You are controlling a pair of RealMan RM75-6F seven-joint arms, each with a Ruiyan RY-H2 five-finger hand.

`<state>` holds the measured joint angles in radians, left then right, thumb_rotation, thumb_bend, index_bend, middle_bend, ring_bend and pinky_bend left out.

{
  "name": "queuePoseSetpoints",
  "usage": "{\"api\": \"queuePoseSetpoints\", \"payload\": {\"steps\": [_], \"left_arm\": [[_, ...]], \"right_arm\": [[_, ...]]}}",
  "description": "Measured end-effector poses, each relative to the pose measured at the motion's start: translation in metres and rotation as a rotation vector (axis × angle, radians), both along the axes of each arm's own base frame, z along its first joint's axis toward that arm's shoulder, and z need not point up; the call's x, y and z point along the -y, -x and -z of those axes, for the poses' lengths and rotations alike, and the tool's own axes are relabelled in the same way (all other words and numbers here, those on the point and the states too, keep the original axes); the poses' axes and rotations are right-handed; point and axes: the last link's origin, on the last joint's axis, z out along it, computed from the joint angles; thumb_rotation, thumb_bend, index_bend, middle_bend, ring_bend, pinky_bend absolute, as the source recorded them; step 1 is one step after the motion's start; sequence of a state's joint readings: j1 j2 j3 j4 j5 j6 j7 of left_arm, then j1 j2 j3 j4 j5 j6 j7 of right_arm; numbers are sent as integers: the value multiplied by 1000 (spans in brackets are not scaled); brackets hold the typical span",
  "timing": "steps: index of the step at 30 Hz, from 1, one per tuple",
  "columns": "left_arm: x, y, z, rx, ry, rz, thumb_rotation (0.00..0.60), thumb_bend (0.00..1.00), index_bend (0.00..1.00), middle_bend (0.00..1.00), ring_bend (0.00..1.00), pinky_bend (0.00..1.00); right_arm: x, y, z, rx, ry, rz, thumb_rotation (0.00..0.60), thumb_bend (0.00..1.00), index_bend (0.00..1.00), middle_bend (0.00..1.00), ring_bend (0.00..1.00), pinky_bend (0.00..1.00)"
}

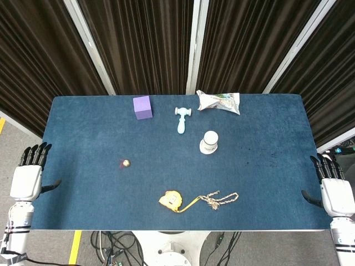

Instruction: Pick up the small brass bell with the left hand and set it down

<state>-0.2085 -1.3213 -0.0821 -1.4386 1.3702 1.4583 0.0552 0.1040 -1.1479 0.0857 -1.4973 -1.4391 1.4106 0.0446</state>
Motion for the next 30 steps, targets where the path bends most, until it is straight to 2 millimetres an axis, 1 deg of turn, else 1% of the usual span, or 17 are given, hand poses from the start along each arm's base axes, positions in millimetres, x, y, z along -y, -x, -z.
{"api": "queuePoseSetpoints", "payload": {"steps": [3,7,9,12,15,18,22,25,27,30], "left_arm": [[0,1,2,5,5,-2,600,123,34,41,0,0],[-1,-4,5,8,20,8,600,123,35,41,0,0],[-3,-7,6,13,33,14,600,142,53,41,0,0],[-8,-12,12,24,67,23,600,184,80,41,0,0],[-14,-20,21,49,116,37,600,187,84,41,0,0],[-23,-32,35,72,168,63,600,181,113,48,0,0],[-36,-51,60,101,233,102,600,174,145,56,0,0],[-50,-65,76,123,261,123,600,174,217,79,0,0],[-58,-72,83,132,273,132,600,175,252,84,0,0],[-69,-80,94,130,302,142,600,182,266,85,0,0]], "right_arm": [[1,0,1,0,-2,-5,600,110,0,0,0,0],[1,1,1,4,-8,-2,600,109,0,0,0,0],[1,3,1,8,-6,2,600,109,0,0,0,0],[2,4,0,13,-1,5,600,107,0,0,0,0],[0,5,0,9,-7,5,600,107,0,0,0,0],[-1,6,0,-3,-11,7,600,107,0,0,0,0],[0,8,-2,0,-5,12,600,108,0,0,0,0],[0,8,-3,-2,-2,11,600,107,0,0,0,0],[0,8,-2,-3,-5,14,600,108,0,0,0,0],[0,10,-2,-4,-6,19,600,108,0,0,0,0]]}}
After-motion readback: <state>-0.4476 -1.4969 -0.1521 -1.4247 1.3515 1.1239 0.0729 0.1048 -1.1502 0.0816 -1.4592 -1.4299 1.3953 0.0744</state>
